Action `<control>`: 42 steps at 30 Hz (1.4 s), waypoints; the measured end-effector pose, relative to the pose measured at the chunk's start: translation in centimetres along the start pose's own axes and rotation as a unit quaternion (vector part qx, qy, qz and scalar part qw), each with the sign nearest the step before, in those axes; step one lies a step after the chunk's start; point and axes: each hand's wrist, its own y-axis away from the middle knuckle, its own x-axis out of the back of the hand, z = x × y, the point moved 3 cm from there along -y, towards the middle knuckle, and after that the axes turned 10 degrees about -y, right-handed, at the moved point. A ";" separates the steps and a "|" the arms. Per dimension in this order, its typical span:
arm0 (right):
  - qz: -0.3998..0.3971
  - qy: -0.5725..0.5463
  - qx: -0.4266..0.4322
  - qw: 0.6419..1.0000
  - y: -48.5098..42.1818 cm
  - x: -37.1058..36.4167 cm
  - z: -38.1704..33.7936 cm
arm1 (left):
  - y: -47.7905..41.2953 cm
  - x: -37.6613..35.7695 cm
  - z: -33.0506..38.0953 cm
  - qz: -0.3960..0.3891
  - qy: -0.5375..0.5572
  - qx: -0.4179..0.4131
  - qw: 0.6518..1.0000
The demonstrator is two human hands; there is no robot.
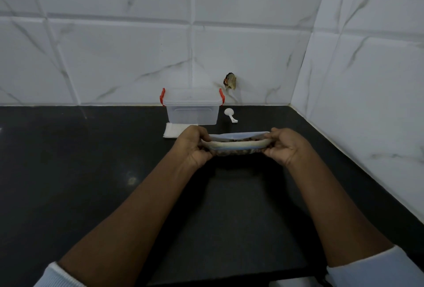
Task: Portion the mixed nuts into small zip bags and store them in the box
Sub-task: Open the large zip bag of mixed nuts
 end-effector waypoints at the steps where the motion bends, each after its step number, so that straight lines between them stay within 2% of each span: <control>1: -0.001 0.014 0.007 1.000 0.2 0.0 -0.1 | 0.1 0.0 0.0 -0.003 -0.027 -0.005 1.000; 4: -0.032 0.146 0.058 0.987 0.4 -0.1 -0.6 | -0.5 0.2 0.3 0.019 -0.203 -0.048 0.978; 7: -0.054 0.375 0.148 0.914 0.9 -0.2 -0.7 | -1.8 0.7 0.2 0.042 -0.373 -0.123 0.919; 9: -0.069 0.464 0.205 0.859 1.0 -0.3 -0.6 | -2.2 1.1 0.5 0.079 -0.465 -0.202 0.858; 12: -0.093 0.509 0.246 0.819 1.0 -0.4 -0.8 | -2.7 1.7 1.0 0.123 -0.541 -0.301 0.776; 14: -0.096 0.507 0.258 0.817 0.8 -0.2 -1.2 | -2.9 1.9 1.4 0.132 -0.573 -0.343 0.733; 15: -0.091 0.503 0.259 0.819 0.8 -0.1 -1.3 | -3.0 1.9 1.5 0.130 -0.581 -0.352 0.723; 18: -0.062 0.487 0.260 0.831 0.4 -0.1 -1.4 | -3.0 1.9 1.7 0.124 -0.587 -0.349 0.720; 21: -0.039 0.506 0.268 0.819 0.1 -0.4 -1.2 | -3.2 1.8 1.8 0.120 -0.595 -0.328 0.724; 23: -0.031 0.539 0.291 0.790 0.1 -0.4 -1.1 | -3.4 1.8 1.7 0.108 -0.591 -0.309 0.737; 26: -0.035 0.593 0.350 0.724 0.5 -0.7 -1.1 | -3.3 1.7 1.6 0.108 -0.590 -0.303 0.741; 28: -0.031 0.609 0.364 0.704 0.9 -0.7 -1.2 | -3.3 1.7 1.3 0.103 -0.585 -0.310 0.742; 31: -0.002 0.666 0.331 0.669 1.5 -0.5 -1.2 | -3.0 1.4 1.2 0.095 -0.587 -0.338 0.729; 34: 0.035 0.707 0.278 0.649 2.3 -0.4 -1.0 | -2.8 0.7 1.1 0.042 -0.586 -0.365 0.722; 36: 0.031 0.713 0.256 0.652 2.5 -0.5 -0.8 | -2.9 0.2 1.2 0.028 -0.592 -0.386 0.707; 40: -0.005 0.644 0.243 0.726 1.9 -0.5 -0.4 | -2.9 -0.4 1.3 0.043 -0.603 -0.422 0.676; 42: -0.006 0.612 0.278 0.740 1.7 -0.7 -0.6 | -2.9 -0.4 1.5 0.041 -0.588 -0.413 0.694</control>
